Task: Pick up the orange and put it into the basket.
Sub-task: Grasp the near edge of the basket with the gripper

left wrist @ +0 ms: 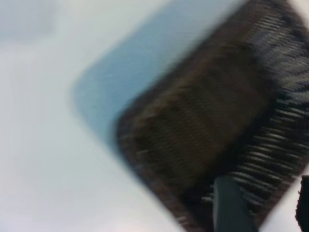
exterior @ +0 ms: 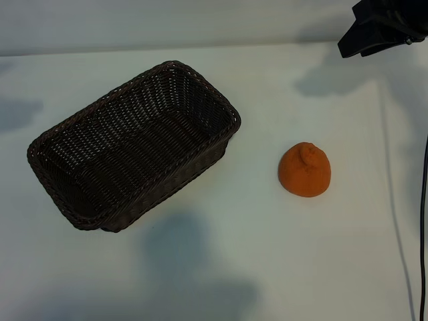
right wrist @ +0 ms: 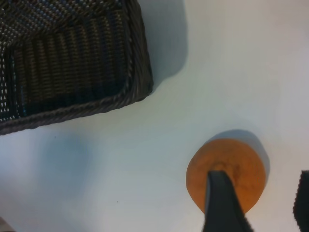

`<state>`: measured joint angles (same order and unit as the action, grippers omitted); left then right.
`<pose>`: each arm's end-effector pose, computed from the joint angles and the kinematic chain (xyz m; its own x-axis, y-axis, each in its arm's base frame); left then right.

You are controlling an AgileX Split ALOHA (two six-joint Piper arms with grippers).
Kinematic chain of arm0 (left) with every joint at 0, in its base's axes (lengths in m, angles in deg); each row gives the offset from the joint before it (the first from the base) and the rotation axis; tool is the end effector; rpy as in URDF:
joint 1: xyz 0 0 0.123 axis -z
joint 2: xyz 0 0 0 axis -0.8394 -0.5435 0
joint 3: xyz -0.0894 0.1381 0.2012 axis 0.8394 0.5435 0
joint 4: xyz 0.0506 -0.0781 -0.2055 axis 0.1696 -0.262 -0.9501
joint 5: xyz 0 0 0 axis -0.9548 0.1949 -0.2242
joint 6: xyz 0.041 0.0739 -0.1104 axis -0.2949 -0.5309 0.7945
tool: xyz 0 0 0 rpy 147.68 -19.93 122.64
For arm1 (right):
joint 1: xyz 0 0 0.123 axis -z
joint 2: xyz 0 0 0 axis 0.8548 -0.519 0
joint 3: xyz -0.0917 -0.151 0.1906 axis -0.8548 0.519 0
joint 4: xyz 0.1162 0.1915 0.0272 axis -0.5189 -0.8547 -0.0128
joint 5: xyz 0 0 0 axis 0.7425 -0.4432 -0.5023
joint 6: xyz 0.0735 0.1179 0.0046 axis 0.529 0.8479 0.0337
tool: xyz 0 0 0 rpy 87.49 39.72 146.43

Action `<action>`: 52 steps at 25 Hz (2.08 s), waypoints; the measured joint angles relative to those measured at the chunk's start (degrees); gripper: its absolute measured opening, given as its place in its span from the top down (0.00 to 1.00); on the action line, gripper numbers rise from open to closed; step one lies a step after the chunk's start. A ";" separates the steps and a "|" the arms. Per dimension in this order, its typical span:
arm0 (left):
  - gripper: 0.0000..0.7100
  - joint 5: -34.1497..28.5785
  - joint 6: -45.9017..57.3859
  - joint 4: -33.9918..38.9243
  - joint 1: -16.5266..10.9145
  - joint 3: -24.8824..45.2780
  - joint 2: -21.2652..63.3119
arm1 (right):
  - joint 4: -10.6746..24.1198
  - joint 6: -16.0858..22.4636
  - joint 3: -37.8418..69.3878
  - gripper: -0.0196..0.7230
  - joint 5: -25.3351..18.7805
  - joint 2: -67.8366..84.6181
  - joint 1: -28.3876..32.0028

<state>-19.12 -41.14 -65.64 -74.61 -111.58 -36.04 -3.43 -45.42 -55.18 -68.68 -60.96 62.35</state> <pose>0.2692 0.0397 0.3041 -0.8427 -0.2819 -0.4588 -0.1620 0.9453 -0.2832 0.3542 0.0488 0.2633 -0.8854 -0.1080 -0.4520 -0.3075 0.8655 0.3955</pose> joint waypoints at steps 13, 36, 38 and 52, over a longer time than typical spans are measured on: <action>0.46 1.29 6.15 4.44 -1.93 13.49 -3.06 | -0.04 0.00 0.00 0.47 0.00 0.00 0.00; 0.39 10.54 3.93 -2.54 -1.93 18.71 -8.81 | -0.04 0.00 0.00 0.47 0.00 0.00 0.00; 0.39 10.90 3.93 -2.72 -1.93 18.71 -9.59 | -0.04 0.00 0.00 0.47 0.00 0.00 0.00; 0.39 15.44 4.13 -4.58 -1.93 18.71 -15.30 | -0.04 0.00 0.00 0.47 0.00 0.00 0.00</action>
<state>-3.68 -37.01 -70.22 -76.54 -92.87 -51.34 -3.47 -45.42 -55.18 -68.68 -60.96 62.35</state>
